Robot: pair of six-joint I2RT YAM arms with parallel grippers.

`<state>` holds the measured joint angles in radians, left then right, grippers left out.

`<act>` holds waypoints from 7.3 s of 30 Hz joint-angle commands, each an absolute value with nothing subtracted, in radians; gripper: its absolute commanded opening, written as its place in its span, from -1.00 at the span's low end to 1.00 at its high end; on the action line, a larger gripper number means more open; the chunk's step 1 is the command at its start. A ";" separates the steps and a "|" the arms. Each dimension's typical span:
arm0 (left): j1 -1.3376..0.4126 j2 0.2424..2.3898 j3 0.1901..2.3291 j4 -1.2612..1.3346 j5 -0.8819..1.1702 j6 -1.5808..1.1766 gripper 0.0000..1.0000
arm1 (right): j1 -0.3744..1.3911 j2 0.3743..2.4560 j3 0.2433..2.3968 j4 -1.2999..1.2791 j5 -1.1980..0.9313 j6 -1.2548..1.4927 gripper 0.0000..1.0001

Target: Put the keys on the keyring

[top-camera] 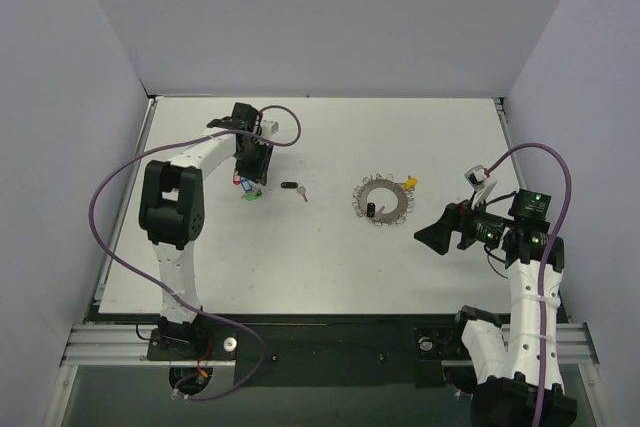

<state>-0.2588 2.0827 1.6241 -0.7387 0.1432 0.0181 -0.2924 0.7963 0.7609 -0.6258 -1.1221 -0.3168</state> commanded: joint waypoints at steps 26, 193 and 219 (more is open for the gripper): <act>-0.227 2.102 1.674 -0.792 0.270 0.061 -0.29 | -0.276 0.792 0.801 -0.646 -1.126 -0.348 0.97; -1.074 1.535 0.621 1.160 0.364 -0.146 -1.00 | 0.078 1.013 0.879 -0.740 -1.002 -0.832 -0.14; -1.089 1.557 0.627 1.196 0.362 -0.173 -1.00 | 0.153 1.111 0.983 -1.042 -1.264 -1.296 -0.53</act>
